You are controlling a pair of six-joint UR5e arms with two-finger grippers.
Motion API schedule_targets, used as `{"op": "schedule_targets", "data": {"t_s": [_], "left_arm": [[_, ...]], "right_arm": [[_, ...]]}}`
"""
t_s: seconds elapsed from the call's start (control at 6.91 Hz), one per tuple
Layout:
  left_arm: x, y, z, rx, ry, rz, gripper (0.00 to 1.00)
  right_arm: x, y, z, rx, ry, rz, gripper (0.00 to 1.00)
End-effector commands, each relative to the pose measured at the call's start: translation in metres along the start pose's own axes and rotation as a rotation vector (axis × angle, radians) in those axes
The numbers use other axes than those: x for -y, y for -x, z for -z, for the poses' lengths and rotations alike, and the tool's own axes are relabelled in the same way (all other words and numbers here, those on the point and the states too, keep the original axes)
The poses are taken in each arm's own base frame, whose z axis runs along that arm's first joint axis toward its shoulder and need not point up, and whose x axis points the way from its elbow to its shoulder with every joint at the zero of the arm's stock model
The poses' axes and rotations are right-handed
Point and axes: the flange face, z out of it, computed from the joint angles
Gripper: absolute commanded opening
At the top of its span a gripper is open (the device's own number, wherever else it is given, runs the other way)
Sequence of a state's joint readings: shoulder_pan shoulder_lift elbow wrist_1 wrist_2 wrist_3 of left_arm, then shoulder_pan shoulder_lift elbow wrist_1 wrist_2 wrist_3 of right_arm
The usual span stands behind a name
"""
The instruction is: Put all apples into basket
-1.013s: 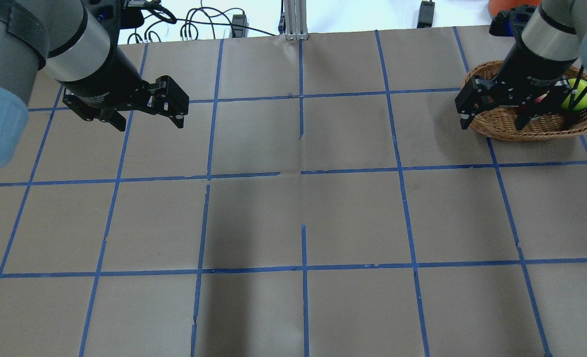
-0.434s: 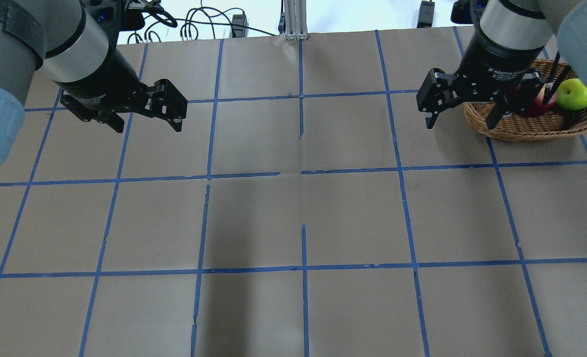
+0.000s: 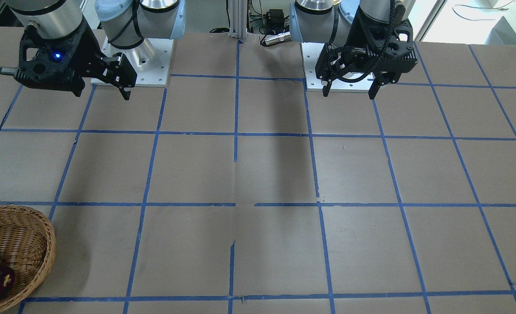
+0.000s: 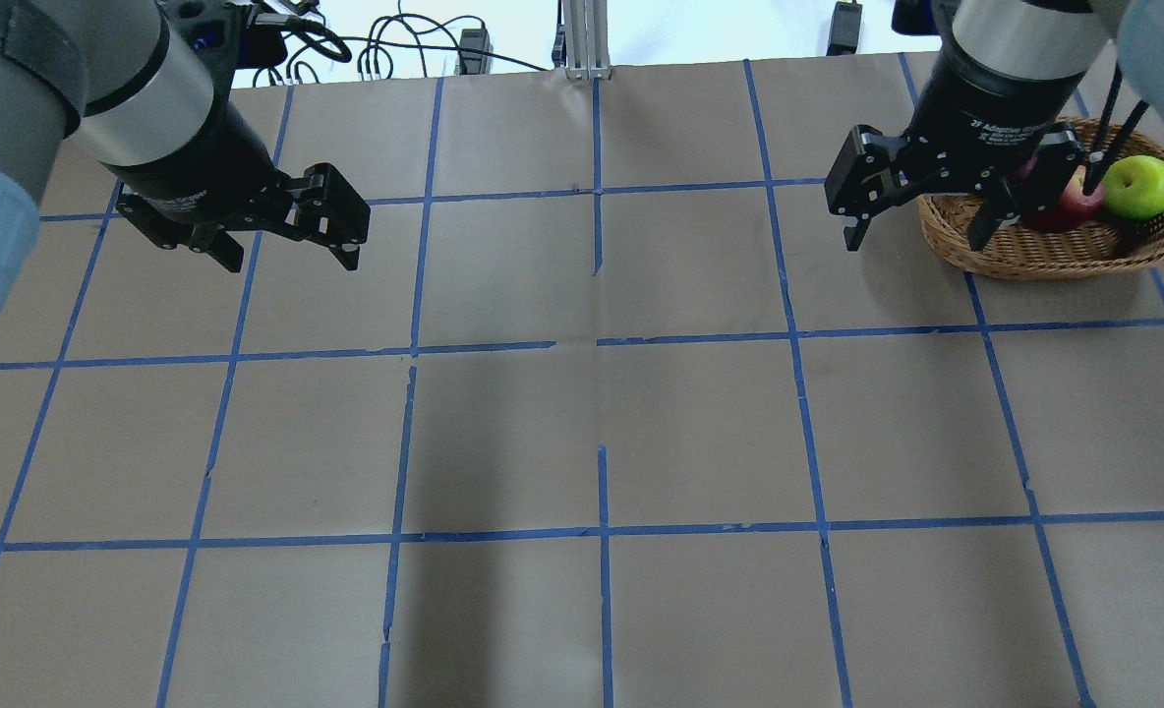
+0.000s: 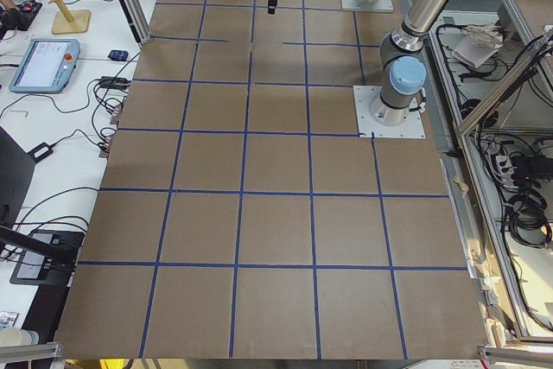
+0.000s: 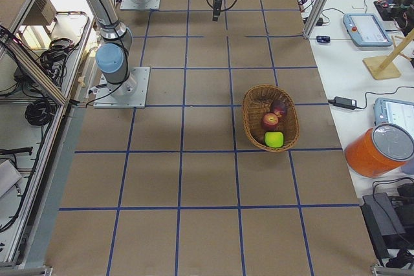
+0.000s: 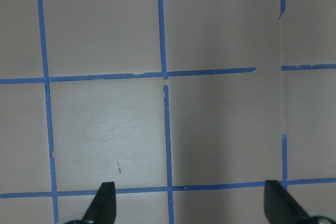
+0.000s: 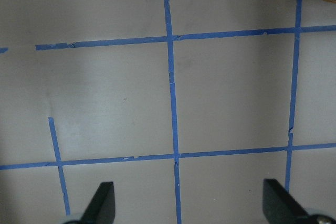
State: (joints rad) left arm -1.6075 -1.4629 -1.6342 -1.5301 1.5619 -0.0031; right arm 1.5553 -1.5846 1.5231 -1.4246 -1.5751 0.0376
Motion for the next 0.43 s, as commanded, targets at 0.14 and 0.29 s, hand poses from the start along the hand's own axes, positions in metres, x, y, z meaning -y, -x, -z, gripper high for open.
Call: {"op": "schedule_targets", "data": {"t_s": [0.14,0.29], "left_arm": [[-0.0002,-0.0001,-0.0004,0.000,-0.002,0.001,1.00],[-0.0004,-0.0001,-0.0012,0.000,-0.001,0.001,1.00]], "right_arm": [[0.0005,-0.0001,-0.0001,-0.002,0.001,0.006,1.00],[0.0011,-0.0001,-0.0008,-0.002,0.003,0.006,1.00]]}}
